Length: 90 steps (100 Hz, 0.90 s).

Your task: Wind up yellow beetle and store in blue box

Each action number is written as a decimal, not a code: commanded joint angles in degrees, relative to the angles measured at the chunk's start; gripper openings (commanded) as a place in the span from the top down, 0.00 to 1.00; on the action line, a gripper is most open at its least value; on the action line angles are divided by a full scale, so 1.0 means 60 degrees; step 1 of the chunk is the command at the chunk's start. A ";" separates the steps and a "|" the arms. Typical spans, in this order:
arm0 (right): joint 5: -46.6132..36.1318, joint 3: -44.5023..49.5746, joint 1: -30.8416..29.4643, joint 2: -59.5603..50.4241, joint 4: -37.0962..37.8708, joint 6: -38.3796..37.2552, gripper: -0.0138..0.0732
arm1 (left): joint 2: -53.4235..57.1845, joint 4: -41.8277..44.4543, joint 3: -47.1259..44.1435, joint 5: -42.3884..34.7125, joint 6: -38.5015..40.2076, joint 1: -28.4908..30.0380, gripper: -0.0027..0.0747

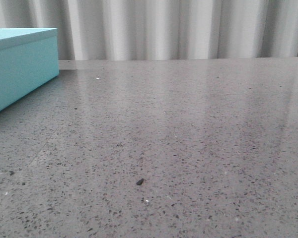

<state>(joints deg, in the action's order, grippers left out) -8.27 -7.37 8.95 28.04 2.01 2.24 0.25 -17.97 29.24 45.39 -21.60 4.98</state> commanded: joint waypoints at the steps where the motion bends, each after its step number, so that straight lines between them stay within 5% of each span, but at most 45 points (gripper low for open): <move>1: -0.0706 -0.0249 -0.0014 0.0013 0.0086 0.0066 0.91 | 0.0232 -0.0234 0.0215 -0.0753 0.0091 -0.0069 0.99; 22: -0.0706 -0.0249 -0.0014 0.0013 0.0086 0.0066 0.91 | 0.0251 -0.0126 -0.0216 -0.1154 0.0168 -0.0051 0.99; 44: -0.0706 -0.0249 -0.0014 0.0013 0.0086 0.0066 0.91 | 0.0287 0.0077 -0.1385 -0.4692 0.0522 0.0153 0.99; 67: -0.0706 -0.0249 -0.0014 0.0013 0.0086 0.0066 0.91 | 0.0287 0.2426 -0.2724 -0.6464 0.3601 0.0135 0.99; 90: -0.0706 -0.0249 -0.0014 0.0013 0.0086 0.0066 0.91 | 0.0287 0.2884 -0.4136 -0.7821 0.3762 -0.0308 0.99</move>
<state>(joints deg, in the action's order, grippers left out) -8.27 -7.37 8.95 28.04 2.01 2.24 0.25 -1.39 5.49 5.95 0.00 4.55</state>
